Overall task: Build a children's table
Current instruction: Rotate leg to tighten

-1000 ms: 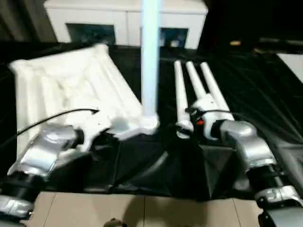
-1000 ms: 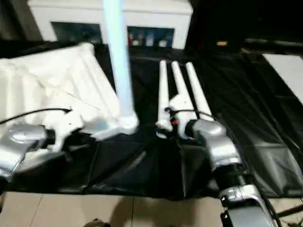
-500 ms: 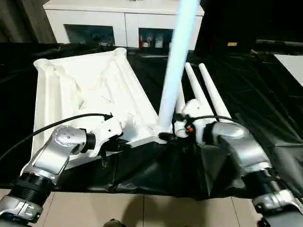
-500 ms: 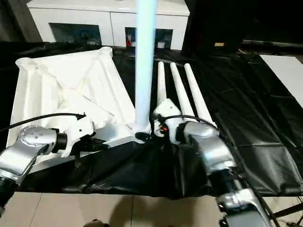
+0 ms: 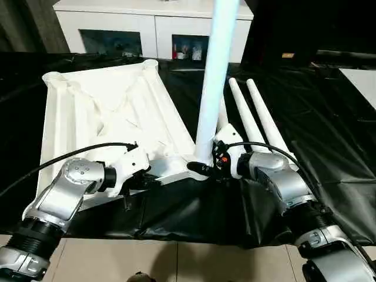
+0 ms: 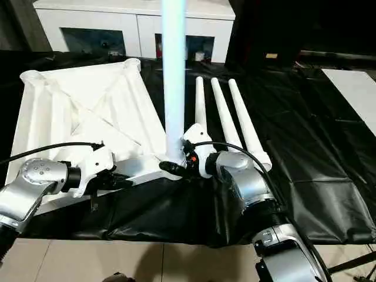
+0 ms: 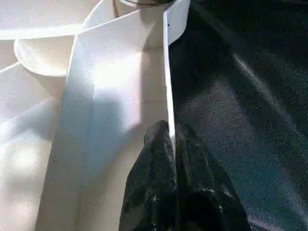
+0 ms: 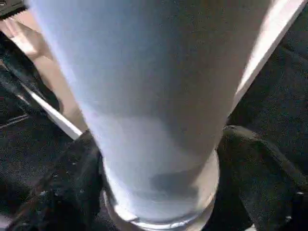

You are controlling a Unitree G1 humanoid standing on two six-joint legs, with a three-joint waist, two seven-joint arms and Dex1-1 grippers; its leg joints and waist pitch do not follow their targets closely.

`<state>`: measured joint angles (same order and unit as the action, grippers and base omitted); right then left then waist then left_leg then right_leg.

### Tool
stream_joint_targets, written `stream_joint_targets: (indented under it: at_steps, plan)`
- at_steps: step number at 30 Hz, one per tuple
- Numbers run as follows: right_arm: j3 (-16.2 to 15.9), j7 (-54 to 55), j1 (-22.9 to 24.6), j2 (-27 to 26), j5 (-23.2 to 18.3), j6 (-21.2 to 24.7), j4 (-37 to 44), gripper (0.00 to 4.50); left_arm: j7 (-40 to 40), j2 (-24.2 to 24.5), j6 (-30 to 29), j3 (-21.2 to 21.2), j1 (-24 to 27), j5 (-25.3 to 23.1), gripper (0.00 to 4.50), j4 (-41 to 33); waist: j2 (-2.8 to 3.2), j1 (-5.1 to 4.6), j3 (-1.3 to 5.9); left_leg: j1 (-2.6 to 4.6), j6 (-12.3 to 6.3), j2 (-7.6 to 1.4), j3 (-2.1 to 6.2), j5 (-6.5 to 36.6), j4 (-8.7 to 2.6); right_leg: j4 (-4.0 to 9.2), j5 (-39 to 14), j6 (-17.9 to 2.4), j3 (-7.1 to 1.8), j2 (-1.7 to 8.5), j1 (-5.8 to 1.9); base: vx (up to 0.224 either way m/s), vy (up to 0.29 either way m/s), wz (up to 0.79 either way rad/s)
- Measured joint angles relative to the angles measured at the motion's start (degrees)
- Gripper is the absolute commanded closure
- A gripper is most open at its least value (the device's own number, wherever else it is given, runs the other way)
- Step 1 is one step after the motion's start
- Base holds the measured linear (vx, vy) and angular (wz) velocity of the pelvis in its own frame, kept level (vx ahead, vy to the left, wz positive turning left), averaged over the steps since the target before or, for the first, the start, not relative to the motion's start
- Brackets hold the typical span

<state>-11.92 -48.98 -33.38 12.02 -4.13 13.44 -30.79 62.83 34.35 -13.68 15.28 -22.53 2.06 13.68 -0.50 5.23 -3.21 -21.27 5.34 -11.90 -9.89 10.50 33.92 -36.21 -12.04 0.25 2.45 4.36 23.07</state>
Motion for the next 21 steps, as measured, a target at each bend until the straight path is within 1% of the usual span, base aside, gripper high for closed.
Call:
stream_joint_targets:
  at_steps: [1,2,3,5,8,9,14,15,16,18,21]
  plan:
    - [0.0,-0.2,-0.1,-0.1,0.0,-0.3,-0.4,1.01,0.0,0.1,0.0,0.0,0.0,0.0,4.50,0.0,-0.01,-0.01,0.00,0.00,0.00,0.00,0.00,0.0,0.00,0.00,0.0,0.0,0.00,0.00,0.00,0.000,0.000,0.00]
    - [0.0,-0.3,-0.3,-0.1,-0.1,-0.5,-0.9,1.26,0.0,0.1,0.0,0.0,0.0,0.0,4.50,0.0,-0.01,-0.03,0.01,0.00,0.00,0.00,0.00,0.0,0.00,-0.01,0.0,0.0,0.00,0.00,0.00,0.000,0.000,0.00]
    - [0.0,-0.4,-0.4,-0.2,-0.1,-0.6,-1.1,1.26,0.0,0.1,0.0,0.0,0.0,0.0,4.50,0.0,-0.01,-0.05,0.01,0.00,0.00,0.00,0.00,0.0,0.01,-0.02,0.0,0.0,0.00,0.00,0.00,0.000,0.000,0.00]
    - [0.0,-0.6,-0.5,-0.5,-0.4,-1.1,-1.7,1.45,0.0,0.2,0.0,0.0,0.0,0.0,4.50,0.0,-0.03,-0.07,0.02,0.01,0.00,-0.01,0.01,0.0,0.04,-0.05,0.0,0.0,0.00,0.00,0.00,0.000,0.000,0.00]
    - [0.0,-0.7,-0.7,-0.7,-0.5,-1.8,-2.6,1.57,0.0,0.4,0.0,0.0,0.0,0.0,4.50,0.0,-0.03,-0.09,0.02,0.01,0.00,-0.01,0.01,0.0,0.09,-0.08,0.0,0.0,0.00,0.00,0.00,0.000,0.000,0.00]
    - [0.0,-0.7,-0.7,-0.8,-0.5,-1.9,-2.7,1.72,0.0,0.4,0.0,0.0,0.0,0.0,4.50,0.0,-0.03,-0.09,0.02,0.01,0.00,-0.01,0.02,0.0,0.09,-0.08,0.0,0.0,0.00,0.00,0.00,0.000,0.000,0.00]
    - [0.5,2.1,-0.7,-2.5,-0.6,-1.5,-3.5,1.79,-1.0,0.7,-0.2,0.0,0.2,-0.4,4.50,0.0,-0.10,-0.39,0.07,0.18,0.03,-0.01,0.03,0.0,0.13,-0.28,0.0,0.0,-0.07,-0.02,-0.03,0.000,0.000,0.00]
    - [1.1,4.5,-0.7,-3.7,-0.5,-1.3,-4.2,1.79,-2.4,0.1,-1.0,-0.2,0.2,-0.7,4.50,0.1,-0.11,-0.48,0.08,0.27,0.06,-0.01,0.03,0.0,0.13,-0.34,0.0,0.0,-0.11,-0.02,-0.08,0.000,0.000,0.00]
    - [2.8,9.7,-1.1,-6.1,-0.3,-1.1,-5.7,1.79,-5.1,-1.5,-2.3,-0.8,0.2,-1.7,4.50,0.3,-0.11,-0.60,0.10,0.42,0.11,0.00,0.02,-0.1,0.18,-0.49,0.0,0.0,-0.20,-0.02,-0.13,0.000,0.000,0.00]
    - [3.2,13.3,-1.6,-7.0,0.0,-0.6,-6.5,1.79,-7.0,-2.6,-3.2,-0.8,0.2,-1.9,4.50,0.3,-0.11,-0.68,0.10,0.53,0.12,0.00,0.08,-0.1,0.21,-0.55,0.0,-0.1,-0.21,-0.02,-0.19,0.000,0.000,0.00]
    - [3.6,16.5,-2.4,-8.1,0.0,-0.3,-8.0,1.80,-8.9,-3.9,-4.5,-0.8,0.2,-2.0,4.50,0.3,-0.11,-0.49,0.10,0.74,0.13,0.00,0.11,-0.1,0.21,-0.63,0.1,-0.1,-0.24,-0.02,-0.31,0.000,0.000,0.00]
